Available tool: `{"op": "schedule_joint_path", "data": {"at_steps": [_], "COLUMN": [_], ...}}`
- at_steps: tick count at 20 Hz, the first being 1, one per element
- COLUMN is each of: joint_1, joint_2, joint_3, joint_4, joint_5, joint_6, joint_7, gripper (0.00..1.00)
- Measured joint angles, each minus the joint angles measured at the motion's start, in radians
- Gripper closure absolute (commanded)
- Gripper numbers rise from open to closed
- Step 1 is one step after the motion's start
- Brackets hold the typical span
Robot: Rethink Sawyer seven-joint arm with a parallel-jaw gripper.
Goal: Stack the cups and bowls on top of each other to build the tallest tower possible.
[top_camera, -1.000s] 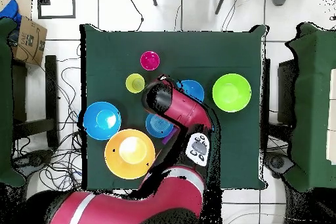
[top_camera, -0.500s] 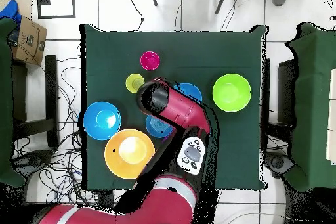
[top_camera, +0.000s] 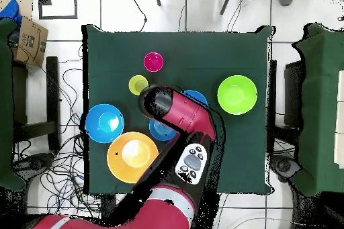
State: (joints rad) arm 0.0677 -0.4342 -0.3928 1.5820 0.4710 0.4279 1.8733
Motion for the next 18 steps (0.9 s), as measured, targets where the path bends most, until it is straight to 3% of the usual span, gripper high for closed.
{"op": "schedule_joint_path", "data": {"at_steps": [18], "joint_1": [0.007], "joint_2": [-0.017], "joint_3": [-0.062], "joint_4": [-0.012], "joint_5": [-0.001], "joint_6": [0.120], "joint_7": [0.000], "gripper": [1.00]}}
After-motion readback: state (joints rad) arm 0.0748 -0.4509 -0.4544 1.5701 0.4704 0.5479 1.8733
